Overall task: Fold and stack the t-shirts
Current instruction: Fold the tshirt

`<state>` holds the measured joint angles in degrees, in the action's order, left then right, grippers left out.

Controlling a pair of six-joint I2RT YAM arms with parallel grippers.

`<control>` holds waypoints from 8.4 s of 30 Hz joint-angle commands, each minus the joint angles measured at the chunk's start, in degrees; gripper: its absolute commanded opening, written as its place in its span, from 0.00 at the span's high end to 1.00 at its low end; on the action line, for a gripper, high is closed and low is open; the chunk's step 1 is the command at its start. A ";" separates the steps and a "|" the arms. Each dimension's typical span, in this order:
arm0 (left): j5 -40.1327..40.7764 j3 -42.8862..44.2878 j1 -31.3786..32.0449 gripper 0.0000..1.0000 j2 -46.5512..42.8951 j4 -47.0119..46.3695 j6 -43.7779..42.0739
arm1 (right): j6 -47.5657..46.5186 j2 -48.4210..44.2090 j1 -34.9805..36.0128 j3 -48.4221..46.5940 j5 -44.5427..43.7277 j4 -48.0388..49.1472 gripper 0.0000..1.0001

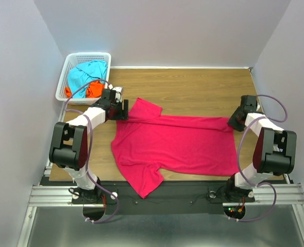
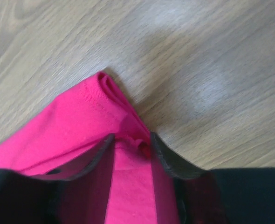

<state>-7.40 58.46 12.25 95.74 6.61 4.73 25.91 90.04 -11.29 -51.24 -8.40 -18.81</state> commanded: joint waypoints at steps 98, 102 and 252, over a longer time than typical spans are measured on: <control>-13.95 -3.52 5.50 1.00 -13.12 1.03 6.60 | 1.69 19.04 43.46 -23.29 32.40 10.72 0.99; -15.98 -9.04 5.77 1.00 -18.30 1.30 8.27 | 0.55 17.02 43.89 -20.66 32.05 9.85 0.99; 4.15 -3.17 0.23 0.78 1.47 -8.63 10.65 | -19.67 17.37 62.88 -24.26 46.55 -6.06 0.49</control>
<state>-2.87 55.53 12.64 99.33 -0.67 14.79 8.14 110.48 51.83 -77.21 35.44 -23.88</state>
